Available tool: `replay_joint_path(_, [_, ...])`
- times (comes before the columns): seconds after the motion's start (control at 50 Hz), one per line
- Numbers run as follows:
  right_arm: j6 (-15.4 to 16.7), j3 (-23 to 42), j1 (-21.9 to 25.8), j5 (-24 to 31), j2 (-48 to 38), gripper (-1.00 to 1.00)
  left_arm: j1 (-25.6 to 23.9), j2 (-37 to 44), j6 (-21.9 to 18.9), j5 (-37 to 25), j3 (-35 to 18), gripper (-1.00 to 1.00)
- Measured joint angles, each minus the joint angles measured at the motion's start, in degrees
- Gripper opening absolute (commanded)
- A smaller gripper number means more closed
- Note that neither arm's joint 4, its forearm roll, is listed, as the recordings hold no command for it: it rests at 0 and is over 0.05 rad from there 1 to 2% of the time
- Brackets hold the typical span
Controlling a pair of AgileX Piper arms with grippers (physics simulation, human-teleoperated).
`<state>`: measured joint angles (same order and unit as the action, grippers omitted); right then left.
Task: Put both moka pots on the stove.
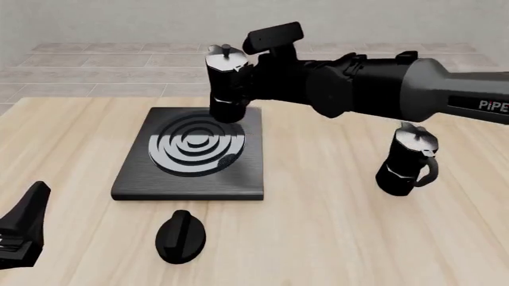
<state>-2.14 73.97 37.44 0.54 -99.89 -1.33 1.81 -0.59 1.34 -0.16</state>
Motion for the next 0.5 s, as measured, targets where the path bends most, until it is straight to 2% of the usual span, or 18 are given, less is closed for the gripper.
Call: replay_joint_path(0.5, [-0.84, 7.12, 1.35, -1.13, -7.56, -1.0, 0.17, -0.31, 0.38, -0.26, -0.07, 1.0])
